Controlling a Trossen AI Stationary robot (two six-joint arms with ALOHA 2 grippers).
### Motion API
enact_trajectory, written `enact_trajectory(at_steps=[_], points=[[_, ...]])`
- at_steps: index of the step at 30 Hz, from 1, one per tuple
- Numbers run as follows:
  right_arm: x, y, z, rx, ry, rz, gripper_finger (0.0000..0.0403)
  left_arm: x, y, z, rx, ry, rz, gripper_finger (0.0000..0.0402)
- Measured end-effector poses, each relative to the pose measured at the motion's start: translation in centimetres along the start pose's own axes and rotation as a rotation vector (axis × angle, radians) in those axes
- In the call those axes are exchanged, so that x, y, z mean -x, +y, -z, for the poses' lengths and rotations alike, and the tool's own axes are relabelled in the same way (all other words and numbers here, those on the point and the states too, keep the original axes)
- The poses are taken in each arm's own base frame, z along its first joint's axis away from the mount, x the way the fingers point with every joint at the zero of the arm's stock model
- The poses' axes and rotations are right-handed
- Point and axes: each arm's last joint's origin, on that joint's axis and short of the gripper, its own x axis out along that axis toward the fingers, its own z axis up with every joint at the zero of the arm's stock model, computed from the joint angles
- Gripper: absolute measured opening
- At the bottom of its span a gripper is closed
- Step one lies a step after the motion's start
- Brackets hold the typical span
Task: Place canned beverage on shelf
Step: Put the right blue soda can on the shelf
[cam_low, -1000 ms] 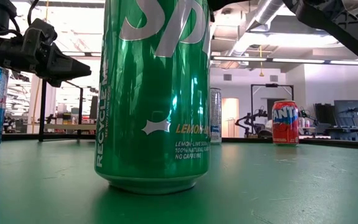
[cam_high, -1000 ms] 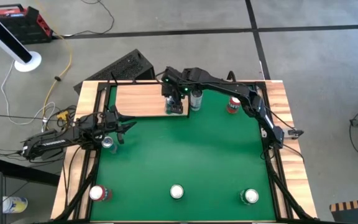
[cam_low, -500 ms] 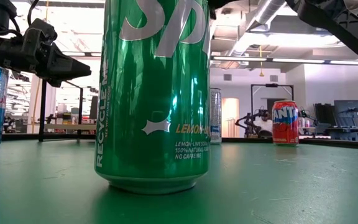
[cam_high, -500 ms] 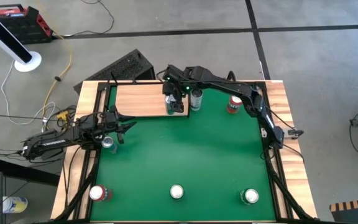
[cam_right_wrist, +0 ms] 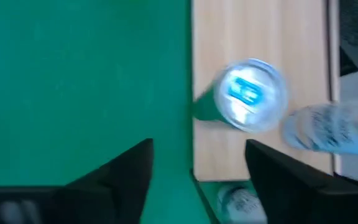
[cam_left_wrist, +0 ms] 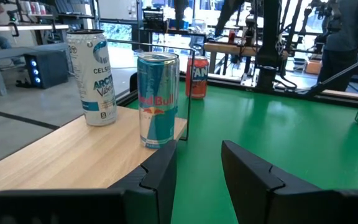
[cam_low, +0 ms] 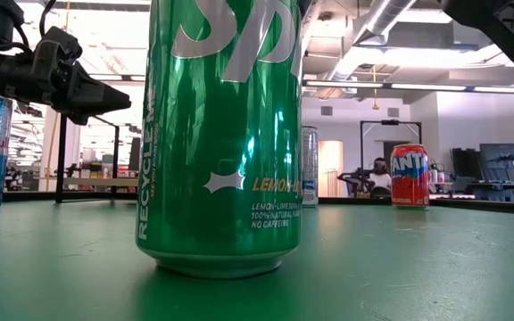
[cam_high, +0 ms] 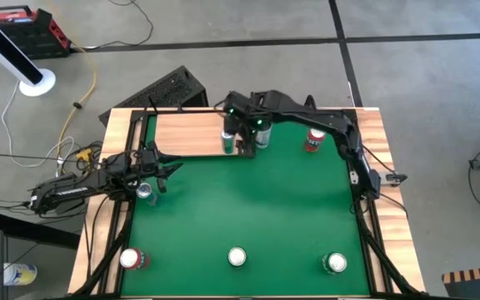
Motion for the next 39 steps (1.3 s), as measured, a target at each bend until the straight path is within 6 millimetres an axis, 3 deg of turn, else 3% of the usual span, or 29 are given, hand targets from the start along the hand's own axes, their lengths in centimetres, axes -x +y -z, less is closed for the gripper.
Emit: enact_trajectory(at_steps=[7, 8, 16, 27, 39], points=[[-2.3, 1.8, -0.5, 0.048, 0.041, 0.029, 0.0036, 0.0, 0.0, 0.0, -0.001, 0.0, 0.001, 0.0112], [-2.8, 1.8, -0.2, 0.051, 0.071, 0.04, 0.0021, 0.0, 0.0, 0.0, -0.001, 0.0, 0.0, 0.0112], [-3.9, 1.2, 0.0, 0.039, 0.085, 0.086, 0.0015, 0.0, 0.0, 0.0, 0.0, 0.0, 0.0, 0.0112], [-3.7, -0.8, 0.2, 0.033, 0.074, 0.183, 0.0015, 0.0, 0.0, 0.0, -0.001, 0.0, 0.0, 0.0112], [-3.6, -1.7, -1.1, 0.045, -0.072, 0.23, 0.0017, 0.0, 0.0, 0.0, -0.001, 0.0, 0.0, 0.0112]])
